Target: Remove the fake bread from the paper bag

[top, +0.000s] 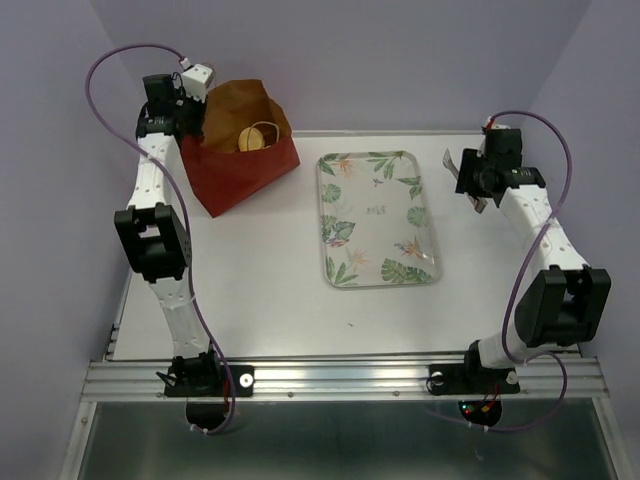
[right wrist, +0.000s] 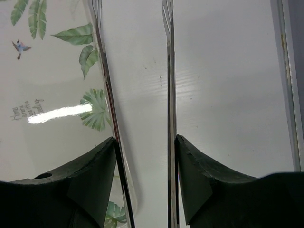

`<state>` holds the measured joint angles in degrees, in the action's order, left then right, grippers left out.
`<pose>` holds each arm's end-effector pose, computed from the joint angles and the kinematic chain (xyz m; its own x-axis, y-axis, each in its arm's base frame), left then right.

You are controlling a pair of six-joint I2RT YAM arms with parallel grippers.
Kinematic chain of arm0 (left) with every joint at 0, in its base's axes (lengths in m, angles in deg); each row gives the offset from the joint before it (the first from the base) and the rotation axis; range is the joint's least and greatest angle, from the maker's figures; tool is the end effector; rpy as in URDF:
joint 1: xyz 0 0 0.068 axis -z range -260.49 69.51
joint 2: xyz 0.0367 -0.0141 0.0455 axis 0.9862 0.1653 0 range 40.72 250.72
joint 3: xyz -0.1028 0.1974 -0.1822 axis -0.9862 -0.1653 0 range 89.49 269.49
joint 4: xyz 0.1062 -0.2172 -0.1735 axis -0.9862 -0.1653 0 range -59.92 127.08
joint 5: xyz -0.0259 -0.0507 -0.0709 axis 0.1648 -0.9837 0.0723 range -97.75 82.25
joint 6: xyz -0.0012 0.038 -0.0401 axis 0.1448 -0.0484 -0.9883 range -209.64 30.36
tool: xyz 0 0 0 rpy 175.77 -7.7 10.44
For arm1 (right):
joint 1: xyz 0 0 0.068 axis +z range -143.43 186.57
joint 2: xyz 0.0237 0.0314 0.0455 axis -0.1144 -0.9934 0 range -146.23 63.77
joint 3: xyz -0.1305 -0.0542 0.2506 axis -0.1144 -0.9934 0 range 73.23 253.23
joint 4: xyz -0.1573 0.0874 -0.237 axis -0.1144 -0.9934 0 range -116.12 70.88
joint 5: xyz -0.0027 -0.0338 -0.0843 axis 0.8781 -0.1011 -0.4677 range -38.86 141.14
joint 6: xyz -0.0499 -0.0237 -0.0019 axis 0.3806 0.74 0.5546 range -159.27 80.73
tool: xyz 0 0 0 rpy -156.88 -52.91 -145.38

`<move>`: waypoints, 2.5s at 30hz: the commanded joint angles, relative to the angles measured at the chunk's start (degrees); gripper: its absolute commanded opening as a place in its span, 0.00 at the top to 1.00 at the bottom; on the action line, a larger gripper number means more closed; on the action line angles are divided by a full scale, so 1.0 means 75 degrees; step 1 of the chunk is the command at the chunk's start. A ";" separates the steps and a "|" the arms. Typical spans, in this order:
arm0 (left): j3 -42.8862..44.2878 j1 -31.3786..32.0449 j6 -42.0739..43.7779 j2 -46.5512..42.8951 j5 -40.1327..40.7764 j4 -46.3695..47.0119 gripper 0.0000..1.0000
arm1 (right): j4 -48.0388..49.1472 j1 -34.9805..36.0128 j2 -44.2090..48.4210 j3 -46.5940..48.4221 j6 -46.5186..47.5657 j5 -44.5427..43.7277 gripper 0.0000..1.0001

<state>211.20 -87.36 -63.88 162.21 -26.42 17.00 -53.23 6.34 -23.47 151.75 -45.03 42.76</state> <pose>0.5495 0.0542 0.3754 -0.2232 0.3878 -0.8943 0.3138 0.8972 0.3108 0.3770 -0.0069 0.3332 -0.6653 0.1020 -0.7396 0.1785 0.9836 -0.0249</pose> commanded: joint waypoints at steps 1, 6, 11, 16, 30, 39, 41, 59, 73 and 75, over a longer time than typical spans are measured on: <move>-0.1003 -0.0033 0.0163 -0.1079 -0.0825 0.0075 1.00 | 0.0317 0.0077 0.0406 0.0042 0.0112 0.0098 0.43; -0.3567 0.0223 0.0525 -0.2356 -0.0745 0.0835 1.00 | 0.0375 0.0077 0.0511 -0.0145 0.0065 0.0367 0.44; -0.5935 0.0880 0.1521 -0.3858 0.0074 0.1796 1.00 | 0.0423 0.0077 0.0733 -0.0403 0.0076 0.0519 0.44; -0.6618 0.1537 0.1370 -0.4292 0.0474 0.1821 1.00 | 0.0411 0.0252 0.1038 -0.0239 0.0018 0.0918 0.44; -0.5411 0.2791 0.1054 -0.4831 0.1588 0.1142 1.00 | 0.0516 0.2244 0.1787 0.0675 -0.0122 0.1047 0.44; -0.7028 0.3588 0.1980 -0.5746 0.2315 0.1423 1.00 | 0.0634 0.2784 0.2093 0.0570 0.0099 0.1387 0.44; -0.7169 0.3635 0.1689 -0.5769 0.2291 0.1423 1.00 | 0.0657 0.3064 0.2175 0.0465 0.0228 0.1515 0.45; -0.7145 0.3928 0.1635 -0.6505 0.2609 0.1388 1.00 | 0.0797 0.4238 0.2281 -0.0695 0.0674 0.2512 0.45; -0.8389 0.3928 0.1196 -0.7539 0.1717 0.2220 1.00 | 0.2564 0.5140 0.1193 -0.1117 0.0229 0.2747 0.45; -0.8330 0.3928 0.1089 -0.7480 0.1659 0.2243 1.00 | 0.2905 0.5222 0.1004 -0.1223 0.0112 0.2548 0.45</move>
<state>147.86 -57.98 -53.24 106.52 -12.68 29.16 -40.48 44.74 -14.27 143.69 -42.30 63.06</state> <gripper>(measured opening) 0.037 0.553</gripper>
